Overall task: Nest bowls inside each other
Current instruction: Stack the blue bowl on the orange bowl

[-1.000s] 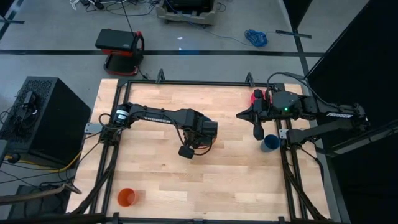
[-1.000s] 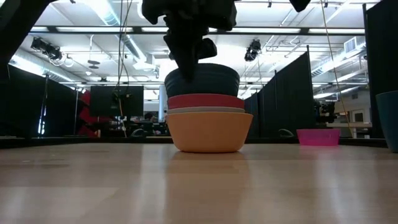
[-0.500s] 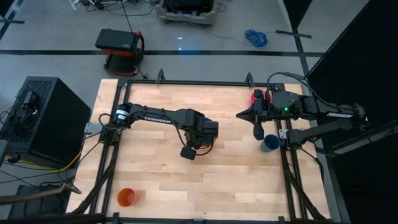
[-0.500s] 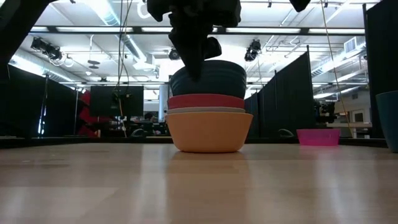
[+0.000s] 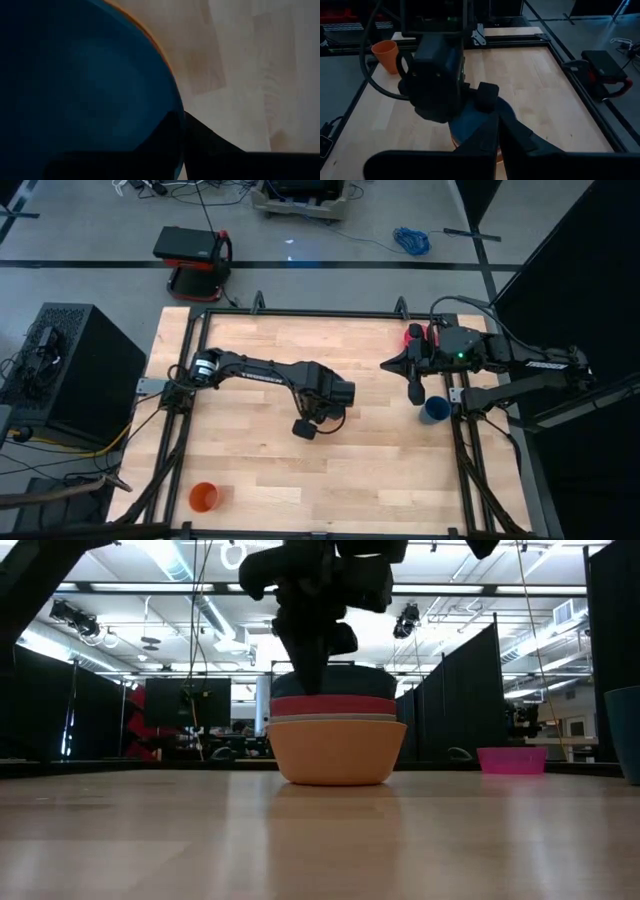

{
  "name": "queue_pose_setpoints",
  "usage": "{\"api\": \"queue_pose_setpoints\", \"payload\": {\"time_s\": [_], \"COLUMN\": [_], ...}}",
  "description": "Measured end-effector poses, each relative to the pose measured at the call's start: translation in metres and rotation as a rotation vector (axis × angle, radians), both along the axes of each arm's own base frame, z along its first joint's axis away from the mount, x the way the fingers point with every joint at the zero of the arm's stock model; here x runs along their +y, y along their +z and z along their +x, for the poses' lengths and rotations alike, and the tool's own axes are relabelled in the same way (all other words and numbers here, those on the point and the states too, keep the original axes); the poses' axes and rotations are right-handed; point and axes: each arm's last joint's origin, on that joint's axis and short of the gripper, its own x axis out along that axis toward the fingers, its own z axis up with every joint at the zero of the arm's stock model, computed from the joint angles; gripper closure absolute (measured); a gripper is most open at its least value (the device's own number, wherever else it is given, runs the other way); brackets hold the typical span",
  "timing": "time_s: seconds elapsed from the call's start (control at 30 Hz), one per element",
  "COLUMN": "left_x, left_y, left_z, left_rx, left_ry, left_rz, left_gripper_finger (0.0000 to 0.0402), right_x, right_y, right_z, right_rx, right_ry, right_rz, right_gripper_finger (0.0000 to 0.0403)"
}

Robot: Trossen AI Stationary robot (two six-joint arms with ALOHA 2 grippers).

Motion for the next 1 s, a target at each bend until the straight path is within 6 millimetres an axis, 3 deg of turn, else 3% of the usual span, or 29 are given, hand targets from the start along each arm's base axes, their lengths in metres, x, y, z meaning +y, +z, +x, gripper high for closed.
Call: {"api": "queue_pose_setpoints", "payload": {"time_s": [0.4, 0.67, 0.87, 1.0], "left_x": [0.000, 0.000, 0.002, 0.003], "left_y": [-0.011, -0.011, -0.005, 0.012], "left_z": [0.007, 0.007, 0.004, 0.005], "left_rx": [0.014, 0.014, 0.009, -0.022], "left_ry": [0.026, 0.036, 0.047, 0.055], "left_rz": [0.020, 0.025, 0.069, 0.093], "left_gripper_finger": [0.0388, 0.0342, 0.0301, 0.0285], "right_x": [0.000, 0.000, 0.000, 0.000], "right_y": [0.000, 0.000, 0.000, -0.001], "right_z": [0.000, 0.000, 0.000, 0.000], "right_rx": [0.002, 0.002, 0.002, 0.008], "right_ry": [0.002, 0.002, 0.002, 0.002], "right_rz": [-0.003, -0.003, -0.003, -0.004], "right_gripper_finger": [0.0403, 0.0403, 0.0403, 0.0403]}}
